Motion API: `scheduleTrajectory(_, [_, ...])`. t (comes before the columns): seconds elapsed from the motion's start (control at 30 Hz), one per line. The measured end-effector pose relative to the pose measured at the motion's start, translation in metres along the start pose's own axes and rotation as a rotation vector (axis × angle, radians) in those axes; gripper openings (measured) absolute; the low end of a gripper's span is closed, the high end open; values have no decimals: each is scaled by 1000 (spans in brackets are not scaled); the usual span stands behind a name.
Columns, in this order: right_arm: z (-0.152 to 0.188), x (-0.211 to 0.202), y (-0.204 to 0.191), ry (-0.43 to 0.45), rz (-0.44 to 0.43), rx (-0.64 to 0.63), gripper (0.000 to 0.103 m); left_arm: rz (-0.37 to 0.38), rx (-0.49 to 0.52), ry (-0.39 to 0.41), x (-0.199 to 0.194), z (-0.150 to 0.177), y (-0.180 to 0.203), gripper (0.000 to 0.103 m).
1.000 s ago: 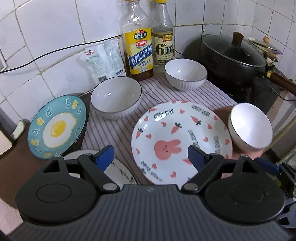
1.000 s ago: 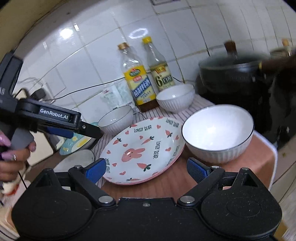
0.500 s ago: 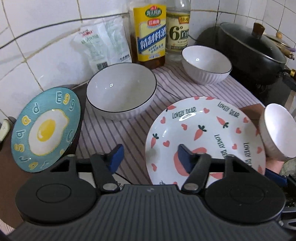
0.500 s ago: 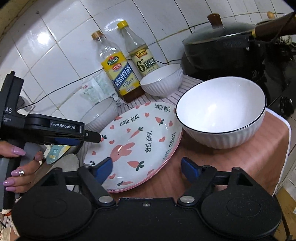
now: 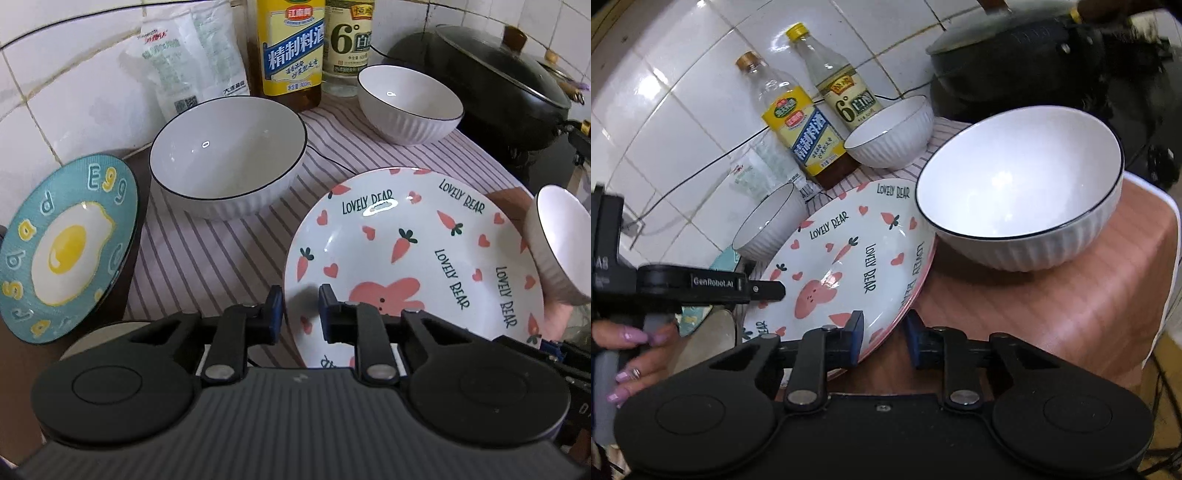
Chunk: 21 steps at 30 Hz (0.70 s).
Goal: Organize plates and bowls
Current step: 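Close both grippers on the bunny plate rim and lift it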
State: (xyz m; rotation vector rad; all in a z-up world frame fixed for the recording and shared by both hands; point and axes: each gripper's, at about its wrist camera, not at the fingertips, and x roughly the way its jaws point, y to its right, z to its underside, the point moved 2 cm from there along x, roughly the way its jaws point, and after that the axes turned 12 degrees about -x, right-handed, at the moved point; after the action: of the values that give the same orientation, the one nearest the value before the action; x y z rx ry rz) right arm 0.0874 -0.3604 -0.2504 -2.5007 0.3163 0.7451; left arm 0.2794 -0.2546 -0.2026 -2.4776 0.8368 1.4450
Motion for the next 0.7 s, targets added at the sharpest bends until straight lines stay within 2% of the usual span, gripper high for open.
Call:
scheduleTrajectory(0.17, [2,2,0,17,8,4,27,36,-90,-23,7,-5,-7,22])
scheduleTrajectory(0.27, [1,3,-1,17,16,-8,27,28,-84,-26,5,-3,-5,22])
scheduleTrajectory(0.4, [-7,6,-10,-38,45,-62,27,-16,-48,-24,-2,1,0,22])
scheduleTrajectory(0.57, [-6,3,-12,-66,7,-66,27,-44,-36,10,-18,7,-2,21])
scheduleTrajectory(0.7, [-5,-5,-20,-45,-8,-93,27,-50,-36,26,-33,12,-5,21])
